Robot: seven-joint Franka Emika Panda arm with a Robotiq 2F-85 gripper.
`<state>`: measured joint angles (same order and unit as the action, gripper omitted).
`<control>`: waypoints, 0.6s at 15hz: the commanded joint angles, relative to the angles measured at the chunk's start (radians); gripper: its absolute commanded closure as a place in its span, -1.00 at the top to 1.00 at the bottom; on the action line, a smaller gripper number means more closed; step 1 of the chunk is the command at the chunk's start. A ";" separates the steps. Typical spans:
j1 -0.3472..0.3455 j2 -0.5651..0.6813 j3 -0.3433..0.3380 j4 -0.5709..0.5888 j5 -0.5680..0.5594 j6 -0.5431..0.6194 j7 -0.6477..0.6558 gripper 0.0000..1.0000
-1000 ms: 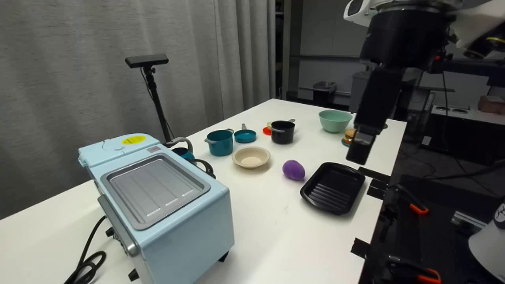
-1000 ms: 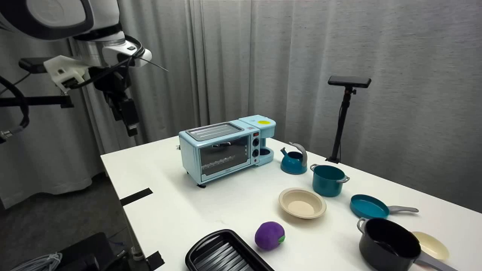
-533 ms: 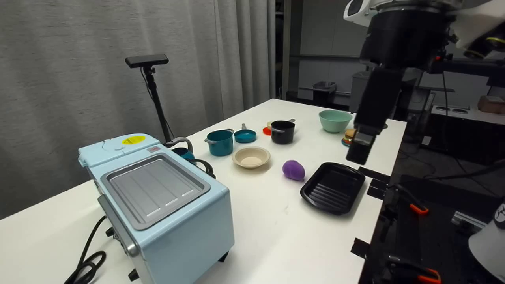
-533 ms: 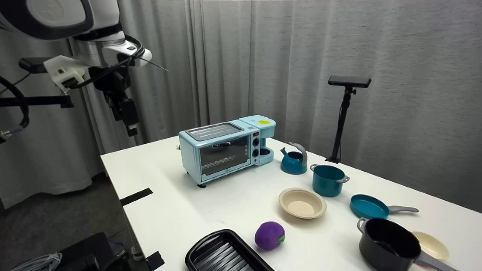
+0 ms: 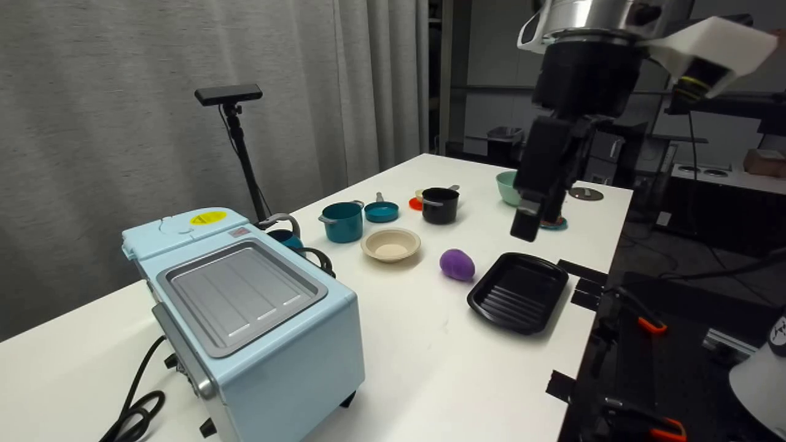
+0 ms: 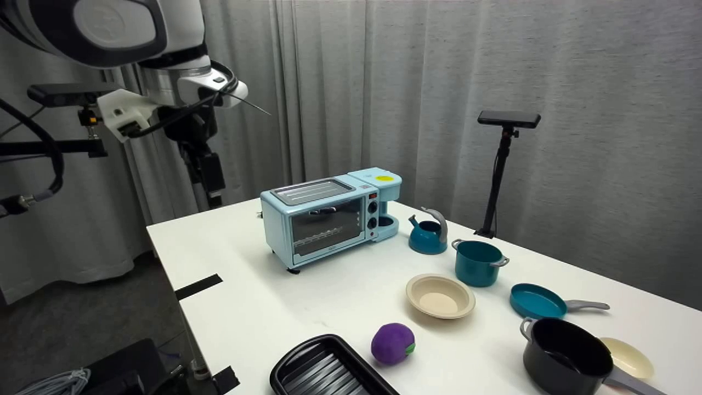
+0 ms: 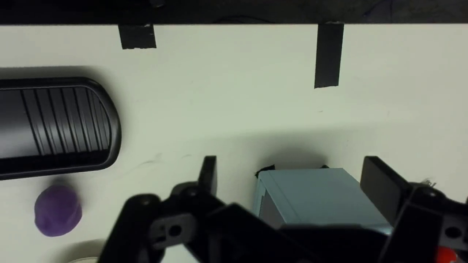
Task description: Put the purple object inside the plate
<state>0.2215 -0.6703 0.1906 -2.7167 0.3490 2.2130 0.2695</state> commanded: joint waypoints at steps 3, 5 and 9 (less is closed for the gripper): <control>-0.094 0.186 -0.081 0.054 -0.083 0.128 -0.129 1.00; -0.122 0.265 -0.106 0.070 -0.117 0.192 -0.161 1.00; -0.176 0.422 -0.153 0.122 -0.181 0.283 -0.199 1.00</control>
<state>0.0824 -0.3780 0.0637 -2.6633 0.2143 2.4473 0.1071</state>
